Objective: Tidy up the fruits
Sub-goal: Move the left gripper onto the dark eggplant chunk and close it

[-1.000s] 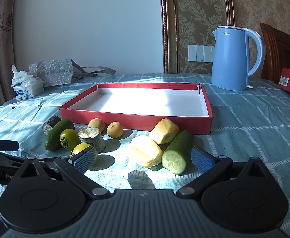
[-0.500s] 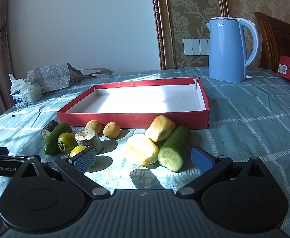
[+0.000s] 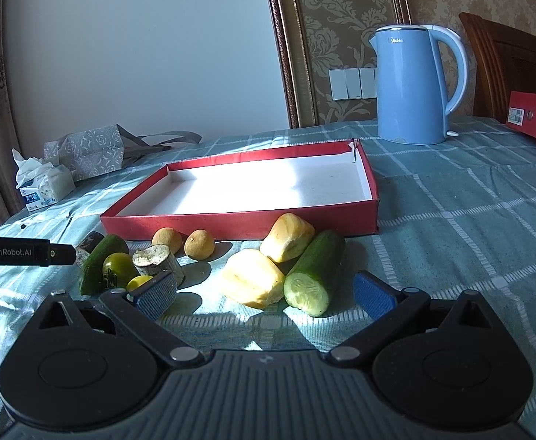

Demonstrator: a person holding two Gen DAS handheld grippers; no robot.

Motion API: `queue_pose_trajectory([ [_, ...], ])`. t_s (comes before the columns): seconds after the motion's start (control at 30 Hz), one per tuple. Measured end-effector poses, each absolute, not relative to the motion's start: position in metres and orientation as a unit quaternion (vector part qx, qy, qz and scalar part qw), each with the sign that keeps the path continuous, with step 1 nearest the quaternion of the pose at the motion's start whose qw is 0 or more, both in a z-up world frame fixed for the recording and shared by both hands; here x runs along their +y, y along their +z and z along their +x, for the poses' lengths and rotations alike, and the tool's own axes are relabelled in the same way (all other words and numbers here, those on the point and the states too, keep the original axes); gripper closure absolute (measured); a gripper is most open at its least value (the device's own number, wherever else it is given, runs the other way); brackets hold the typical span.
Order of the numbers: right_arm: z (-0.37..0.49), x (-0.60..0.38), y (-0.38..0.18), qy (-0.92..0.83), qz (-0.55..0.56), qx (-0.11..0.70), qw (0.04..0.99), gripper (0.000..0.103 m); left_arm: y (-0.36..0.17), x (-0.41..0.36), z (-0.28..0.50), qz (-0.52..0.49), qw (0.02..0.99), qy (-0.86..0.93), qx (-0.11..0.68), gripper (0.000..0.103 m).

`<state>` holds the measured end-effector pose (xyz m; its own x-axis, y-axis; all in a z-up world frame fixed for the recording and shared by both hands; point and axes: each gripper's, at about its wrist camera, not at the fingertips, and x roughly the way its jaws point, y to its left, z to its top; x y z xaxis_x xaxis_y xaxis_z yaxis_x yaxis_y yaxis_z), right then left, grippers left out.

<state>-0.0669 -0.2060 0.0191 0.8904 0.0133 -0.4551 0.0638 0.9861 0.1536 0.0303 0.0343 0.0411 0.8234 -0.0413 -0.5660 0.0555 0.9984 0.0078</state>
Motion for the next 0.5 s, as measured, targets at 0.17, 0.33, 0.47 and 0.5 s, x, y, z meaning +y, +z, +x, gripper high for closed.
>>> queue_pose_trajectory([
  [0.17, -0.067, -0.207, 0.019, -0.014, 0.085, 0.232, 0.969, 0.000, 0.047, 0.037, 0.058, 0.013, 0.950, -0.007, 0.311, 0.000],
  [0.33, -0.068, -0.207, 0.019, -0.013, 0.086, 0.230, 0.969, 0.000, 0.037, 0.033, 0.081, 0.022, 0.935, -0.017, 0.353, 0.000],
  [0.47, -0.067, -0.207, 0.019, -0.011, 0.086, 0.232, 0.969, 0.000, 0.032, 0.038, 0.088, 0.001, 0.927, -0.034, 0.374, 0.000],
  [0.5, -0.067, -0.207, 0.019, -0.010, 0.086, 0.233, 0.969, 0.000, 0.032, 0.040, 0.089, -0.002, 0.925, -0.040, 0.379, 0.000],
])
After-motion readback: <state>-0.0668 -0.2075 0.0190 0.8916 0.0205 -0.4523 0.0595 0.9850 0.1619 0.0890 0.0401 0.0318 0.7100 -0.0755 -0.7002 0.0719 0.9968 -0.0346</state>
